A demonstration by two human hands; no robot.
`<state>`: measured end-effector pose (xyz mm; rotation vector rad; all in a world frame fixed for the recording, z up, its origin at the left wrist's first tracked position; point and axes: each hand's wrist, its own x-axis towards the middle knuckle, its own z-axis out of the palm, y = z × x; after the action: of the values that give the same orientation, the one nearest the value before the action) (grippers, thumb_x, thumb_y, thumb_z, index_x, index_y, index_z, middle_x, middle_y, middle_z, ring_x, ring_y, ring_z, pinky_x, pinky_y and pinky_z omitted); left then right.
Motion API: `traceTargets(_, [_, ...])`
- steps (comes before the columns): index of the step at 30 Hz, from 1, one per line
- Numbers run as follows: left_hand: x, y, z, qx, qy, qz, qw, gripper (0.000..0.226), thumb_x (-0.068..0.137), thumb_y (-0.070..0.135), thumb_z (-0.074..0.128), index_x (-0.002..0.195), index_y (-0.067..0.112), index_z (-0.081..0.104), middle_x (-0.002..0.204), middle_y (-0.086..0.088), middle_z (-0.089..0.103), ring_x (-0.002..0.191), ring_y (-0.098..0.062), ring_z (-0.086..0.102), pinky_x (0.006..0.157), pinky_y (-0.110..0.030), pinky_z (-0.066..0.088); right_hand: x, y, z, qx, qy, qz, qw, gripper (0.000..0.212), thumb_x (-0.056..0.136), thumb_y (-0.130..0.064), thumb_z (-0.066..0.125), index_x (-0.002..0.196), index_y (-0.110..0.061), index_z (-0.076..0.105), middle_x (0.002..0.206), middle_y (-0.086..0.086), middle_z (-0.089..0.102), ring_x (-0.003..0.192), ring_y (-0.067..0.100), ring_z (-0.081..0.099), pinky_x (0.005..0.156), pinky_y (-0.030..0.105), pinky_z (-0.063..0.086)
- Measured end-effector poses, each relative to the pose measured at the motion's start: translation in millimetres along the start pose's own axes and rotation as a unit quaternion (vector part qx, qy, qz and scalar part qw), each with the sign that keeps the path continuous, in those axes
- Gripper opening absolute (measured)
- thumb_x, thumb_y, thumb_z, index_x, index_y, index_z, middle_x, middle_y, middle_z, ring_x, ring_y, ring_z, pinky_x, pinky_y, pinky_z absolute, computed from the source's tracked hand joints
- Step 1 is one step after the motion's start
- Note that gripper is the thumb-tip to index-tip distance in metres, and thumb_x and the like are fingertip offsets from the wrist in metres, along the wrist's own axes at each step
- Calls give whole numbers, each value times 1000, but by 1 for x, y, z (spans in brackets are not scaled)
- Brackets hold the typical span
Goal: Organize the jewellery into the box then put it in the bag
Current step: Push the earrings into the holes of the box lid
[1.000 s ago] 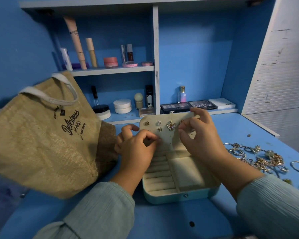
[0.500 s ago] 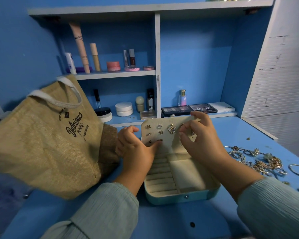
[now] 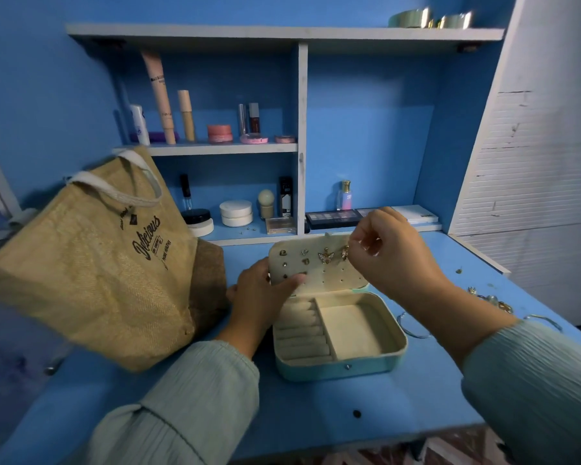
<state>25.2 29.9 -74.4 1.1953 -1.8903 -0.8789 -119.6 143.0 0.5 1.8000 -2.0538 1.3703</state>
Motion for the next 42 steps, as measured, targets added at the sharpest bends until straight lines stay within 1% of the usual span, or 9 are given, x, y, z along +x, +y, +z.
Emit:
traceTargets(3, [-4,3,-1,6,-7,13,1000,18,64,56,63,76,45,54,79,28,58,96,-11,60,98,-48,41,1,-8,-9,-9,-13,19,1000,7,75,-4,57,70,-6,53,71,-1,52,63,10,44,55,10,34])
traceTargets(7, [-5,5,-4,64,-9,63,996,25,79,43,68,68,35,48,68,22,53,74,4,49,95,-46,40,4,-14,-19,14,-46,73,996,9,78,-4,57,70,-8,55,64,-2,53,53,9,42,41,8,34])
traceTargets(12, [-11,1,-9,67,-22,131,989,28,74,38,75,63,36,49,71,22,54,84,-2,49,95,-47,35,8,-20,-26,11,-93,87,992,11,80,-4,58,72,-10,57,66,-3,55,45,4,46,34,8,31])
traceTargets(15, [-15,1,-14,126,-40,164,978,29,77,33,73,67,39,47,81,25,49,95,-5,44,99,-37,24,11,-23,-22,-7,-136,72,988,21,80,-5,62,70,-22,57,66,-11,55,45,-8,49,39,3,33])
traceTargets(18, [-17,1,-18,158,-54,187,968,31,78,22,71,71,39,47,91,19,52,106,-10,45,98,-34,18,16,-27,-14,-40,-191,73,978,20,81,-10,67,73,-28,62,68,-16,58,55,-2,52,43,1,36])
traceTargets(23, [-15,2,-19,175,-75,206,960,23,78,23,71,77,36,53,83,24,49,102,-9,44,102,-41,22,25,-28,5,-86,-296,88,947,17,83,-13,68,71,-24,64,69,-5,64,58,7,55,63,23,51])
traceTargets(32, [-12,1,-19,170,-70,216,959,24,77,17,72,73,34,56,88,21,54,106,-10,49,100,-35,15,42,-22,36,-118,-403,85,903,11,84,-5,62,90,-6,72,78,7,70,56,6,59,64,16,51])
traceTargets(36, [-11,-1,-19,176,-69,224,956,19,75,15,73,77,31,62,89,21,54,107,-9,48,98,-33,14,48,-22,40,-138,-432,64,889,11,85,-6,62,80,-11,71,67,-2,67,51,-1,59,56,10,50])
traceTargets(42, [-10,-3,-18,177,-65,235,953,14,76,19,73,78,30,65,89,22,54,108,-7,47,97,-31,13,51,-24,44,-157,-454,62,875,11,85,-8,62,81,-13,70,72,-1,68,63,8,62,66,16,51])
